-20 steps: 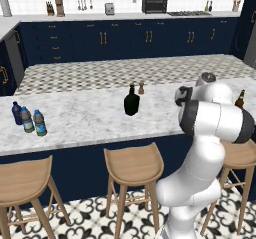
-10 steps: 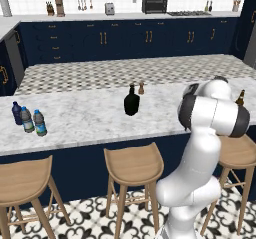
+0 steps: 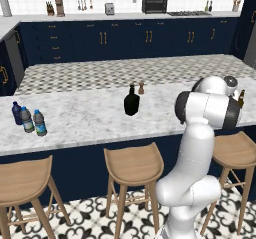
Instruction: Move the plastic bottles in the middle to the plastics group, and the glass bottles in the middle to the glass group.
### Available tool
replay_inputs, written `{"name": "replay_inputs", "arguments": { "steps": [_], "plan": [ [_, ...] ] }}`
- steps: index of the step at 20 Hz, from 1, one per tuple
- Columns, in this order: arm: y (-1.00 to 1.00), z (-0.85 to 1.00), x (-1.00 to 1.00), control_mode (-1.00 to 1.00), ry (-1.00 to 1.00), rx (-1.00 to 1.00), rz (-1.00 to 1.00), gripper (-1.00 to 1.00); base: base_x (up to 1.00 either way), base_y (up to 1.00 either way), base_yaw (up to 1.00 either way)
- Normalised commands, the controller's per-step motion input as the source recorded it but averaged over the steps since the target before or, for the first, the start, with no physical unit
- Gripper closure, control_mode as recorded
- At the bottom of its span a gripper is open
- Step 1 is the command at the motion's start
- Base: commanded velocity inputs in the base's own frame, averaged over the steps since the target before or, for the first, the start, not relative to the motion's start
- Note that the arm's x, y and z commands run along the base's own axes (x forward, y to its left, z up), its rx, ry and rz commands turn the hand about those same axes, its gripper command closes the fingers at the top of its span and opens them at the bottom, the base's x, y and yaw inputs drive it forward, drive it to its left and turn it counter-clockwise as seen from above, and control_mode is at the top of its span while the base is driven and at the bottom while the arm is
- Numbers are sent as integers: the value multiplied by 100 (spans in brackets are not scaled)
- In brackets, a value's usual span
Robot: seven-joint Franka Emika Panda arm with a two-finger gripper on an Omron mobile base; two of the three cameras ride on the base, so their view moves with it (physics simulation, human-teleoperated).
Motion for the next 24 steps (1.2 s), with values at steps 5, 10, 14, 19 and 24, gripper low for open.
{"name": "replay_inputs", "arguments": {
  "steps": [5, 10, 14, 19, 24],
  "plan": [
    [-5, -6, 27, -100, 0, 0, 0, 100, 0, 0, 0],
    [0, -40, 7, -100, 0, 0, 0, 100, 0, 0, 0],
    [0, -27, 11, -100, -1, 0, 0, 100, 0, 0, 0],
    [0, -11, 32, -100, -4, 0, 0, 100, 0, 0, 0],
    [0, -3, 42, -100, -1, 0, 0, 100, 0, 0, 0]
  ]
}}
